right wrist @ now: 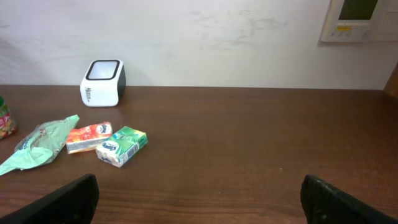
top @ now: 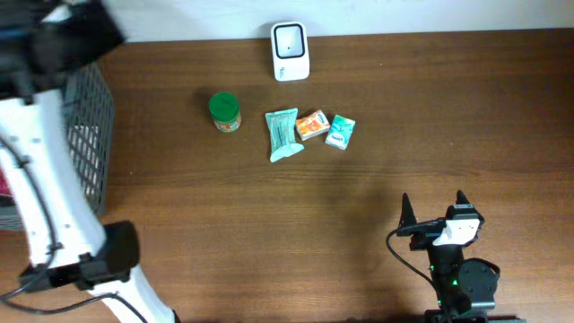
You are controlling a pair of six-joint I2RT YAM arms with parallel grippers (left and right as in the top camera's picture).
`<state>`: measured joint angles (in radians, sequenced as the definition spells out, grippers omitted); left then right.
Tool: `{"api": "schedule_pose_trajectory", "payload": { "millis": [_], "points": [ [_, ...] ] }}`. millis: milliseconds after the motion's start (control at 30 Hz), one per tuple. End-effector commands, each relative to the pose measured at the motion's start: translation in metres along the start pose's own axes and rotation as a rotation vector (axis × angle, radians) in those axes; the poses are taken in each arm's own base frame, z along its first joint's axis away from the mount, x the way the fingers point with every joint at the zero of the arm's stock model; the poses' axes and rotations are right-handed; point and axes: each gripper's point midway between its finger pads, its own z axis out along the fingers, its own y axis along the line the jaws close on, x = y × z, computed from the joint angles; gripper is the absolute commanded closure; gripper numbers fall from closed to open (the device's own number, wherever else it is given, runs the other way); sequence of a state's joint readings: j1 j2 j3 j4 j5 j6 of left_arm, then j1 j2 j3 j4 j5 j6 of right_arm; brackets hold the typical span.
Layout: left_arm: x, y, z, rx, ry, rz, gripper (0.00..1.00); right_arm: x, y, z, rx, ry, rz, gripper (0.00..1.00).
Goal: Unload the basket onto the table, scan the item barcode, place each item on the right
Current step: 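Place the small blue Kleenex pack right of the orange pack, then reach the left gripper into the basket and grasp the white Pantene tube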
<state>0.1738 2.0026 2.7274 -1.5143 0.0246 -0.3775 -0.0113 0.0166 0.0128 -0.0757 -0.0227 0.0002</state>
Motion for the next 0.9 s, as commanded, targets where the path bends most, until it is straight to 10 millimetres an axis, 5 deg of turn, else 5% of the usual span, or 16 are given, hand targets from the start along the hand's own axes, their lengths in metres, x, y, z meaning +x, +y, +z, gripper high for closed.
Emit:
{"api": "schedule_pose_trajectory", "payload": {
  "millis": [0, 167, 200, 300, 500, 733, 867],
  "points": [
    [-0.02, 0.076, 0.001, -0.127, -0.02, -0.108, 0.05, 0.003, -0.002, 0.0, 0.01, 0.006, 0.004, 0.01],
    [-0.026, 0.169, 0.014, -0.269, 0.006, -0.258, 0.06, 0.003, -0.002, 0.0, 0.01, 0.006, 0.004, 0.01],
    [-0.016, 0.195, 0.026, -0.31, 0.06, -0.302, 0.06, 0.003, -0.002, 0.0, 0.01, 0.006, 0.004, 0.01],
    [0.013, 0.227, 0.057, -0.356, 0.217, -0.309, 0.08, 0.003, -0.002, 0.0, 0.01, 0.006, 0.004, 0.01],
    [0.065, 0.236, 0.13, -0.235, 0.492, -0.198, 0.15, 0.003, -0.002, 0.0, 0.01, 0.006, 0.004, 0.01],
    [0.131, 0.248, 0.176, -0.194, 0.722, -0.191, 0.23, 0.003, -0.002, 0.0, 0.01, 0.006, 0.004, 0.01],
    [0.166, 0.229, 0.206, -0.056, 0.803, -0.138, 0.25, 0.003, -0.002, 0.0, 0.01, 0.006, 0.004, 0.02]
  ]
}}
